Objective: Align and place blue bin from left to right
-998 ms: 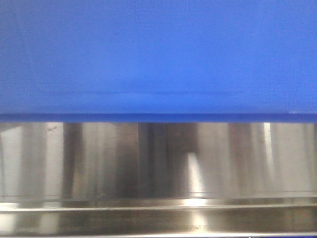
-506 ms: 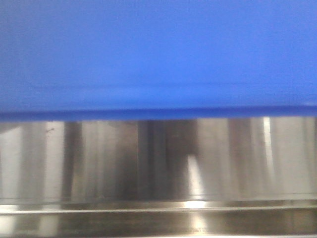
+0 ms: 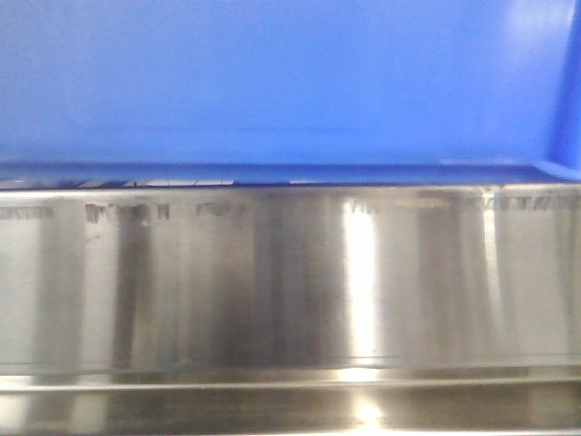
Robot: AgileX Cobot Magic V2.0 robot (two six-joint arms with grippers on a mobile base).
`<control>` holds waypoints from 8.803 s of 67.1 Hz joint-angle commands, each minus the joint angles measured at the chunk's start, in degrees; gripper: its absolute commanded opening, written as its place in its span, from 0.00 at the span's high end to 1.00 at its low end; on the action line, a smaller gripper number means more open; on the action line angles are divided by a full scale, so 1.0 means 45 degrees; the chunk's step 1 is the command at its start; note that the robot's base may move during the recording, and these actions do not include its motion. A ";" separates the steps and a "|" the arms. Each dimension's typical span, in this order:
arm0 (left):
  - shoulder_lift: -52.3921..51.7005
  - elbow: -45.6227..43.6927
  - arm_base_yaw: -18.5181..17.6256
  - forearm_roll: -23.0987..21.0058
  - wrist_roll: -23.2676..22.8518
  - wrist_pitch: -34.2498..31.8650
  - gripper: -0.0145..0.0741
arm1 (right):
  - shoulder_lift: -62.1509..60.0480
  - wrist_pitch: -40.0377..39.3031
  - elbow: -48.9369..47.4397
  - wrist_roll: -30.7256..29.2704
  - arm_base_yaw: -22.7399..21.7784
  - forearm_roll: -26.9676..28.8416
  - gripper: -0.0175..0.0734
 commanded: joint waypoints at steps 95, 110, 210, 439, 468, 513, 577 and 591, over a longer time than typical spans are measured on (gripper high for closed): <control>0.1060 -0.0236 0.0141 -0.0112 0.0494 -0.2166 0.38 | 0.1482 -0.2793 -0.1093 -0.1236 -0.0853 0.1375 0.88; 0.1060 -0.0236 0.0141 -0.0001 0.0494 -0.2166 0.34 | 0.1482 -0.2663 -0.1093 -0.1178 -0.0853 0.1292 0.87; -0.1323 -0.1136 0.0110 -0.0456 0.0389 -0.1187 0.96 | -0.0642 -0.1623 -0.1586 -0.1712 -0.0180 0.0746 0.89; -1.0752 1.0874 0.0134 0.0592 0.0374 -1.1204 0.96 | -1.1342 -1.0766 0.9937 -0.4513 0.0806 0.0338 0.89; -1.0752 1.0874 0.0134 0.0592 0.0374 -1.1204 0.96 | -1.2064 -1.1423 1.1222 -0.5271 0.0104 0.0595 0.89; -1.0752 1.0874 0.0134 0.0592 0.0374 -1.1204 0.96 | -1.8435 -1.4676 2.0025 -0.8598 -0.5961 0.5045 0.89; -1.0752 1.0874 0.0134 0.0592 0.0374 -1.1197 0.96 | -1.8435 -1.4787 2.0510 -0.8633 -0.7549 0.4762 0.90; -1.0752 1.0874 0.0134 0.0592 0.0374 -1.1197 0.96 | -1.8435 -1.4787 2.0510 -0.8633 -0.7549 0.4762 0.90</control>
